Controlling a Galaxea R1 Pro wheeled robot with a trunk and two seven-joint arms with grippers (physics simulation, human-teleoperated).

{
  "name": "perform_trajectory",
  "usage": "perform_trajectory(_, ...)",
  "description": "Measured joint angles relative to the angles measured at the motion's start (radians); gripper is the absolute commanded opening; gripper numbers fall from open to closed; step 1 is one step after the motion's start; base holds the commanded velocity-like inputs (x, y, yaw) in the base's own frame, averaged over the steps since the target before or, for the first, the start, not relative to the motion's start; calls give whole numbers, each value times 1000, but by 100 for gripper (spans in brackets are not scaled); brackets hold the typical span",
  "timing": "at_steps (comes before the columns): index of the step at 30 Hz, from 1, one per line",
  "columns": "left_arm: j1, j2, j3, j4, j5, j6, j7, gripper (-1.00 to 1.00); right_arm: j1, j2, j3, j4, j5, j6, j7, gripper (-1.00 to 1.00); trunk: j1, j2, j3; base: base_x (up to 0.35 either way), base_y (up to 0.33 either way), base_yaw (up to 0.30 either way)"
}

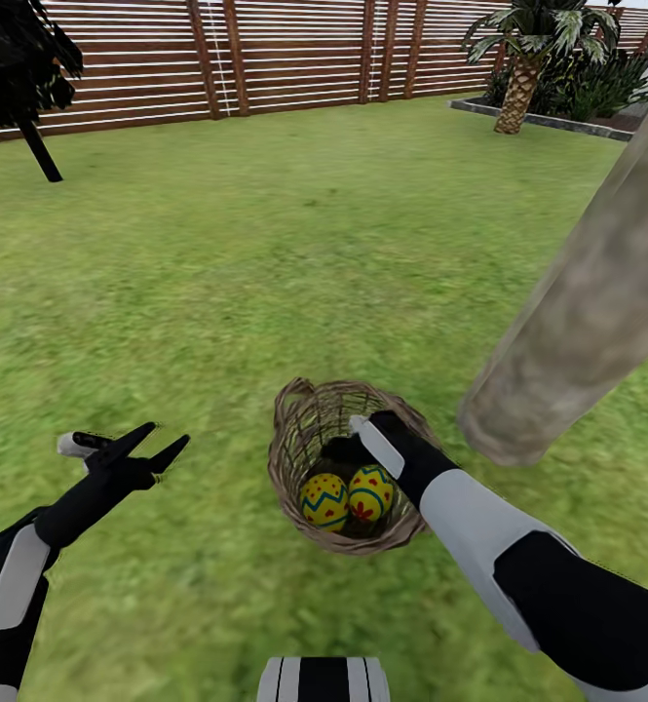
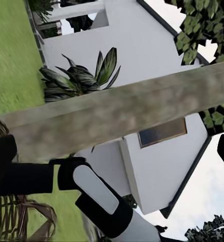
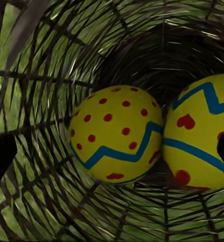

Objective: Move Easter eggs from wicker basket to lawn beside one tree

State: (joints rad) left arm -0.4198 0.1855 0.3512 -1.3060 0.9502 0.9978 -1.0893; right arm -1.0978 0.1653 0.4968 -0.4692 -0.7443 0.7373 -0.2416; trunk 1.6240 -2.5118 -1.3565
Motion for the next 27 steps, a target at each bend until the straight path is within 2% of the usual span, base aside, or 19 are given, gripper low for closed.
perform_trajectory(8,1,43,45,7,0,-1,-1,100,0,7,0,0,-3,-8,22,100,0,0,0,-29,24,0)
perform_trajectory(9,1,43,173,6,2,-1,-1,100,0,7,0,0,-2,-9,22,100,0,0,0,0,0,0)
perform_trajectory(10,1,43,198,6,1,-1,-1,100,0,7,0,0,-3,-9,22,100,0,0,0,74,63,-37)
perform_trajectory(13,1,43,199,2,2,1,-11,100,0,7,-1,0,-3,-9,22,100,-1,0,2,200,180,-181)
perform_trajectory(18,1,42,199,11,-3,-2,-85,100,0,6,-1,1,-3,-9,22,100,-1,0,7,121,88,-231)
perform_trajectory(22,1,41,199,13,-5,-4,-98,100,0,6,-2,2,-3,-12,20,100,0,0,10,10,7,-179)
perform_trajectory(27,1,41,199,13,-6,-4,-100,100,1,6,-3,6,-4,-49,14,100,0,0,11,1,1,-31)
